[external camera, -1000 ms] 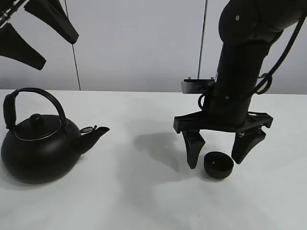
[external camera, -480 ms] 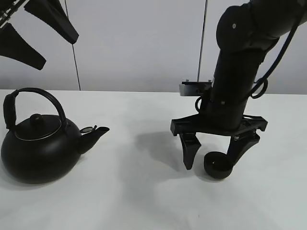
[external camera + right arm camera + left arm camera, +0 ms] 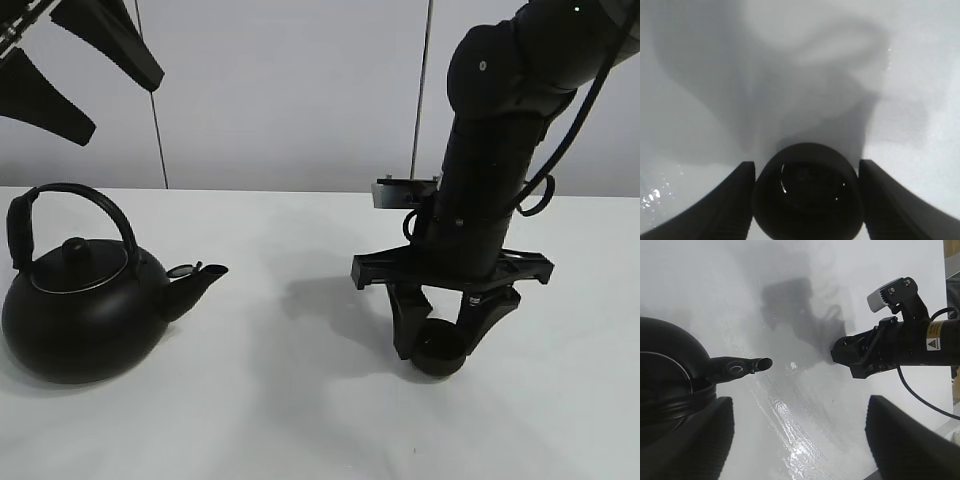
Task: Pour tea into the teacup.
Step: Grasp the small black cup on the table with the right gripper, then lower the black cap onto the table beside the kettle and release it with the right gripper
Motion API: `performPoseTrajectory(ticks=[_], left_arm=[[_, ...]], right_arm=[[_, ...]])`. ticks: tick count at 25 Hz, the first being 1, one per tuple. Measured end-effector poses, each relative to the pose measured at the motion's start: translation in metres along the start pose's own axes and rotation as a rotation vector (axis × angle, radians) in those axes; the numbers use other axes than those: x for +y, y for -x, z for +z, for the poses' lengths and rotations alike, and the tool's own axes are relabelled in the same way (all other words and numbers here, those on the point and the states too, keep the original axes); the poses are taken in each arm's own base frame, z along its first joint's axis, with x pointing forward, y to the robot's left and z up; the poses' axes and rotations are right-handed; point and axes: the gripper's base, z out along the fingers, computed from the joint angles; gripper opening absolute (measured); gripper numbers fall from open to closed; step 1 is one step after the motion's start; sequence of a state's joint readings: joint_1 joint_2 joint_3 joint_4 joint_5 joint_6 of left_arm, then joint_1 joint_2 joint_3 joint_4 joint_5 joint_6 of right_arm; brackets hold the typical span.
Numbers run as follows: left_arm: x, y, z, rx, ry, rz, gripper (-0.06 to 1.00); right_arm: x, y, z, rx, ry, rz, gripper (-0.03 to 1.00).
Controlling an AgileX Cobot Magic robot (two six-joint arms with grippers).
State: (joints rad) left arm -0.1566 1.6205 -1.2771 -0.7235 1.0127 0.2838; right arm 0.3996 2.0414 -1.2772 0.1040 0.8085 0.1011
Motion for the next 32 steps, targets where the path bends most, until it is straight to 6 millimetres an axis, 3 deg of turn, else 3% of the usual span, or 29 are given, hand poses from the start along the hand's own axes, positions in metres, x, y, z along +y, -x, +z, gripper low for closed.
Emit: performPoseTrajectory(ticks=[9, 16, 21, 26, 32], left_arm=[[0.0, 0.0, 0.0, 0.0, 0.0, 0.0, 0.53], [0.0, 0.0, 0.0, -0.001, 0.0, 0.0, 0.53], [0.0, 0.0, 0.0, -0.001, 0.0, 0.0, 0.53], [0.0, 0.001, 0.0, -0.014, 0.004, 0.0, 0.53], [0.0, 0.002, 0.0, -0.018, 0.005, 0.0, 0.53]], right_arm=[[0.0, -0.003, -0.003, 0.048, -0.003, 0.0, 0.4], [0.012, 0.018, -0.054, -0.033, 0.055, -0.003, 0.4], [0.034, 0.023, -0.071, -0.038, 0.122, -0.058, 0.4], [0.063, 0.02, -0.07, -0.067, 0.136, -0.125, 0.4], [0.087, 0.017, -0.048, -0.057, 0.14, -0.166, 0.4]])
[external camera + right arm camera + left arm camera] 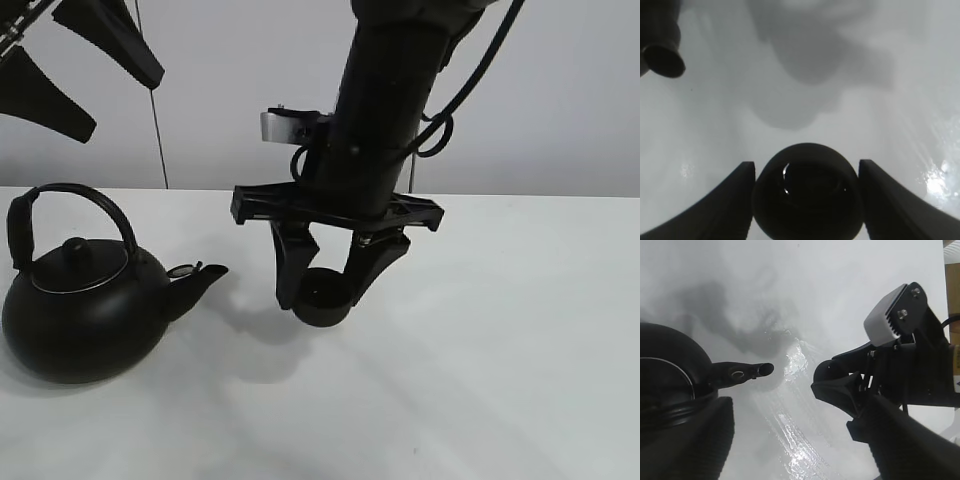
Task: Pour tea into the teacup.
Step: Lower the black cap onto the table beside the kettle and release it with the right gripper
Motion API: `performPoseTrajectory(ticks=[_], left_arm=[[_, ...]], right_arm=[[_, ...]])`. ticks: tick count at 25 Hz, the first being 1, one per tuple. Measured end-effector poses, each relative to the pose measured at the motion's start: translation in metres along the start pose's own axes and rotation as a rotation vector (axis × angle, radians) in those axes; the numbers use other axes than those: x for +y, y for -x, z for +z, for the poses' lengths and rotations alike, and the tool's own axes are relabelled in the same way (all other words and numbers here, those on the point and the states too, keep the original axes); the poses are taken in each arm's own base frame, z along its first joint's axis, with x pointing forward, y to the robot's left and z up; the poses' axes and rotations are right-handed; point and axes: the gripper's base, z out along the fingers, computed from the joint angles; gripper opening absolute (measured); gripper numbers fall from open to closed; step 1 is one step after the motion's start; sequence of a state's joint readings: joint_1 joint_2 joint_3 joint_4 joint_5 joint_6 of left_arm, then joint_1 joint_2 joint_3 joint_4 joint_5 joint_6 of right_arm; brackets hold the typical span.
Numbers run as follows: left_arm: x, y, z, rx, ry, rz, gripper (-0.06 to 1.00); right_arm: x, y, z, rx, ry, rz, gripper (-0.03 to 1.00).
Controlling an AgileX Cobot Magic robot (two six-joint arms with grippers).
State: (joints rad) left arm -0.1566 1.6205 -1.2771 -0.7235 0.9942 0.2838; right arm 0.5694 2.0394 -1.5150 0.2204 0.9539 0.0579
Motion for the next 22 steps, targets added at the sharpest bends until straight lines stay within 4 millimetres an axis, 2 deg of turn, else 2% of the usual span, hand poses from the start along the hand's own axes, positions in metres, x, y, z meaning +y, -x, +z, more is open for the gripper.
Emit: performPoseTrajectory(ticks=[6, 11, 22], left_arm=[[0.0, 0.0, 0.0, -0.004, 0.001, 0.0, 0.53], [0.0, 0.0, 0.0, -0.005, 0.002, 0.0, 0.53], [0.0, 0.001, 0.0, -0.006, 0.002, 0.0, 0.53]], right_arm=[[0.002, 0.005, 0.016, -0.027, 0.003, 0.009, 0.4], [-0.001, 0.006, 0.037, 0.0, -0.001, 0.022, 0.4], [-0.004, 0.006, 0.06, 0.018, 0.004, 0.044, 0.4]])
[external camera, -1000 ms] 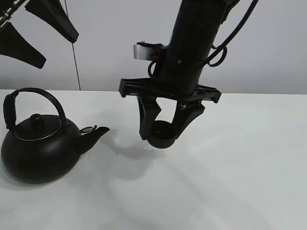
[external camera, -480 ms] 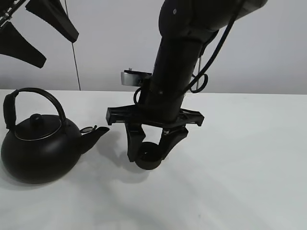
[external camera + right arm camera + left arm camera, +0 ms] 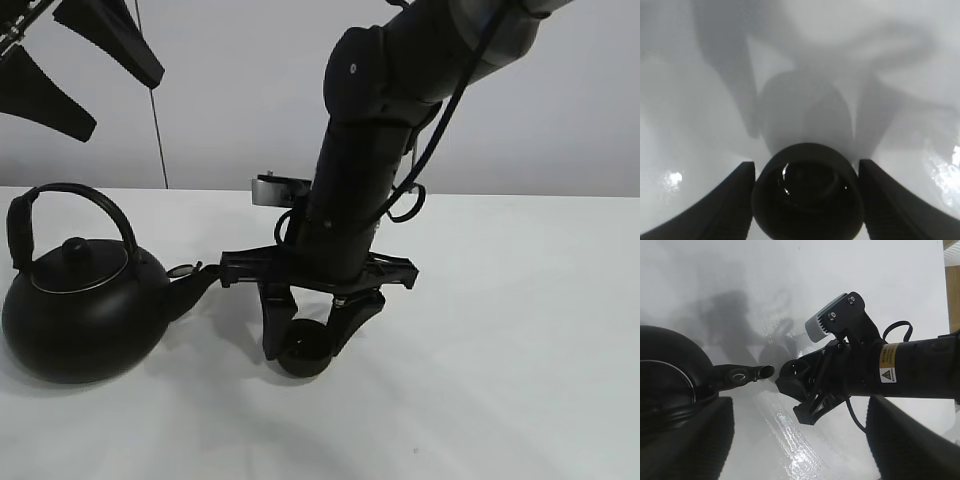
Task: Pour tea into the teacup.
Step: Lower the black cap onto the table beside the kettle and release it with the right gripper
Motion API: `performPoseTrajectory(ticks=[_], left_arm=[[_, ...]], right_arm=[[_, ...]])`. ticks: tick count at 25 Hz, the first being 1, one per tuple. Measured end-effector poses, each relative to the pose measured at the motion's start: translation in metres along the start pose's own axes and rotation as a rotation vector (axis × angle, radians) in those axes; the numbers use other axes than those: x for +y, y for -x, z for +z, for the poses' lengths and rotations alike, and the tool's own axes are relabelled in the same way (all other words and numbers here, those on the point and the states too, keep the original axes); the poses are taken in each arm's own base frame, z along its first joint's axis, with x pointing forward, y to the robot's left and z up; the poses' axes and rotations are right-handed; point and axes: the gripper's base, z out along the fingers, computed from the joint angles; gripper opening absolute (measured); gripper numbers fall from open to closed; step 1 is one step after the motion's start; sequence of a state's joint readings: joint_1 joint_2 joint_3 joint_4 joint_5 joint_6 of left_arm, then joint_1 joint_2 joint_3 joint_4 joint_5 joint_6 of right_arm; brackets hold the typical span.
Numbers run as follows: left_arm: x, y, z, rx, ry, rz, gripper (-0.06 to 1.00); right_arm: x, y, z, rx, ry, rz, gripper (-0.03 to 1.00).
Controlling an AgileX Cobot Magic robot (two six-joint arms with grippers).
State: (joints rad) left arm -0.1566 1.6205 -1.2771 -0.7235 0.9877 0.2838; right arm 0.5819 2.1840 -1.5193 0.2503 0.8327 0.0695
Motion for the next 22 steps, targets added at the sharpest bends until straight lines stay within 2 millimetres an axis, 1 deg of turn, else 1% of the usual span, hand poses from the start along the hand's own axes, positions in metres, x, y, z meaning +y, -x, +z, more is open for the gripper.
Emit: performPoseTrajectory(ticks=[14, 18, 22], left_arm=[[0.0, 0.0, 0.0, 0.0, 0.0, 0.0, 0.53], [0.0, 0.0, 0.0, 0.0, 0.0, 0.0, 0.53], [0.0, 0.0, 0.0, 0.0, 0.0, 0.0, 0.53]], right_arm=[[0.0007, 0.0041, 0.0, -0.046, 0.005, 0.008, 0.4], [0.0007, 0.0041, 0.0, -0.046, 0.005, 0.009, 0.44], [0.0007, 0.0041, 0.0, -0.046, 0.005, 0.011, 0.45]])
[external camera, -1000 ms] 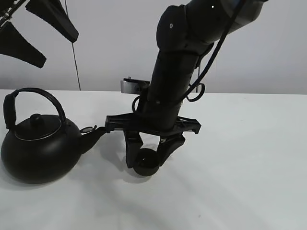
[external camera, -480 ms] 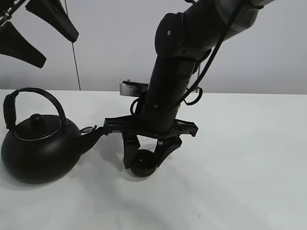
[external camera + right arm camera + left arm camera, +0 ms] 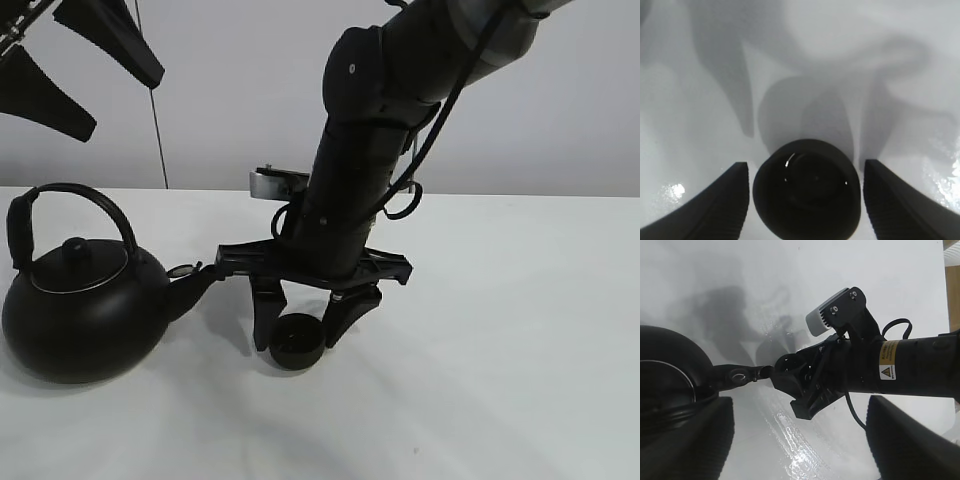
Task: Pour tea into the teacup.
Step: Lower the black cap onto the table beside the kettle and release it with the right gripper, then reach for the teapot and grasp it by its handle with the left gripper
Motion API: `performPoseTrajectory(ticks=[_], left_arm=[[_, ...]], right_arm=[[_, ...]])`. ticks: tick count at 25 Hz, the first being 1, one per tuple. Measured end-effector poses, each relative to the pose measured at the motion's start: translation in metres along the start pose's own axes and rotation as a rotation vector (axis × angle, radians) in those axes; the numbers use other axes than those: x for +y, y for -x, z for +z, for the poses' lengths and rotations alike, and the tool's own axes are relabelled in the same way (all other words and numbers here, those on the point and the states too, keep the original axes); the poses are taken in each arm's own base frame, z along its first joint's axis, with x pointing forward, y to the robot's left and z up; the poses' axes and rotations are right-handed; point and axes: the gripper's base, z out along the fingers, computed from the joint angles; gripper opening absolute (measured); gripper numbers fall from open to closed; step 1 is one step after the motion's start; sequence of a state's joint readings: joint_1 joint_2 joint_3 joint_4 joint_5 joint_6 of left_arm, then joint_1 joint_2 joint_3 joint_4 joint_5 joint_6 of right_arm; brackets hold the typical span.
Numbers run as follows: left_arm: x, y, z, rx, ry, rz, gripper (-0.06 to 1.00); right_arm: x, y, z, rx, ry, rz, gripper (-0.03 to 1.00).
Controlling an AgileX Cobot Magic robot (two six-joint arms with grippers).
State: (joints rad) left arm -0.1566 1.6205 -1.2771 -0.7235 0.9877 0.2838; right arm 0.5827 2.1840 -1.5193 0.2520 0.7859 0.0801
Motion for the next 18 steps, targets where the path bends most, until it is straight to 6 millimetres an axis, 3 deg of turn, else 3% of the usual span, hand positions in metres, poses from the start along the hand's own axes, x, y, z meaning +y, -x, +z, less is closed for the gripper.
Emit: performPoseTrajectory(ticks=[5, 13, 15, 18], left_arm=[[0.0, 0.0, 0.0, 0.0, 0.0, 0.0, 0.53], [0.0, 0.0, 0.0, 0.0, 0.0, 0.0, 0.53], [0.0, 0.0, 0.0, 0.0, 0.0, 0.0, 0.53], [0.0, 0.0, 0.0, 0.0, 0.0, 0.0, 0.53]], right_arm=[[0.001, 0.001, -0.003, -0.007, 0.002, 0.002, 0.45], [0.004, 0.003, -0.05, -0.087, -0.047, -0.055, 0.45], [-0.002, 0.006, -0.064, -0.119, -0.068, -0.044, 0.45], [-0.029, 0.01, -0.084, -0.142, -0.117, 0.006, 0.45]])
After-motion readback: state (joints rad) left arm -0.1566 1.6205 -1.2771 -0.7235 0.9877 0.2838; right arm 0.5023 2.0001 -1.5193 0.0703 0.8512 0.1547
